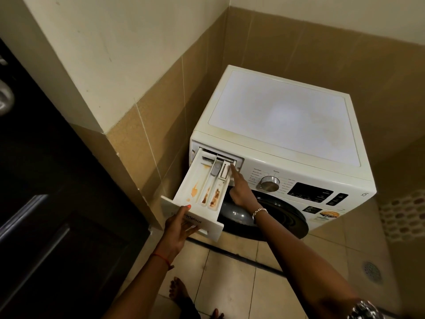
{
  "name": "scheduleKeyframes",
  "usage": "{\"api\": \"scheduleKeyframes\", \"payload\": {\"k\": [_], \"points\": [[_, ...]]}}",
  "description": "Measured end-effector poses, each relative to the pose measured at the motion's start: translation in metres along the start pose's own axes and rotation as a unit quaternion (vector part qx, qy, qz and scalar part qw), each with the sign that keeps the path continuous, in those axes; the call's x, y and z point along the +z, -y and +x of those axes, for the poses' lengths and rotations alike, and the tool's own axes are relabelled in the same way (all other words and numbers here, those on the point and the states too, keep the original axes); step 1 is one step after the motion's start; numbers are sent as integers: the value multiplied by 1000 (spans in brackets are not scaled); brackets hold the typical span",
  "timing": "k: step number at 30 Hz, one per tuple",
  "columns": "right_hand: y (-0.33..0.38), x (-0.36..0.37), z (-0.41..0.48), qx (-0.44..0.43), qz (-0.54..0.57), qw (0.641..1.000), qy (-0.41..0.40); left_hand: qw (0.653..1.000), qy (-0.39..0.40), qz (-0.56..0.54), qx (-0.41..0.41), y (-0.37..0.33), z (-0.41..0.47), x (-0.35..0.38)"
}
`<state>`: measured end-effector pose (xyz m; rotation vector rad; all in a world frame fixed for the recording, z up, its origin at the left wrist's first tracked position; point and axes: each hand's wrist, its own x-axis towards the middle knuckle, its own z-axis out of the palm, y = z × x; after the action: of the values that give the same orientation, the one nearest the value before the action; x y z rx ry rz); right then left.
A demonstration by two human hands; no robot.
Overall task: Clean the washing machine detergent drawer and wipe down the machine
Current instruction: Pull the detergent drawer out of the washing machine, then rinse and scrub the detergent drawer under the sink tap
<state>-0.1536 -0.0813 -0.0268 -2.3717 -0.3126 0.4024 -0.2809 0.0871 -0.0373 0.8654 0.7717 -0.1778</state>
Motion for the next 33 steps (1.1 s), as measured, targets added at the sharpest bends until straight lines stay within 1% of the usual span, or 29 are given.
{"api": "scheduleKeyframes", "payload": {"k": [3,8,12,16,20,23,27,30,33], "points": [[0,-6,-14,-22,48,998,-32,1000,-4,22,-4,2,-16,-17],[-2,-5,-37,-2,145,987,-71,999,-5,34,-16,5,-44,-45],[-2,-12,-54,18,222,968,-111,999,4,43,-32,3,-65,-49],[-8,-30,-71,60,297,943,-137,996,30,74,-40,-2,-78,-39],[-19,-57,-91,81,323,924,-188,988,68,127,-58,-6,-79,-10],[-33,-81,-111,106,357,895,-244,976,102,182,-66,-6,-75,24],[-60,-117,-136,136,371,861,-320,960,147,221,-94,0,-62,72],[-83,-145,-159,161,379,832,-372,939,192,265,-110,5,-52,116],[-108,-173,-189,173,390,792,-436,905,246,327,-121,13,-42,168]]}}
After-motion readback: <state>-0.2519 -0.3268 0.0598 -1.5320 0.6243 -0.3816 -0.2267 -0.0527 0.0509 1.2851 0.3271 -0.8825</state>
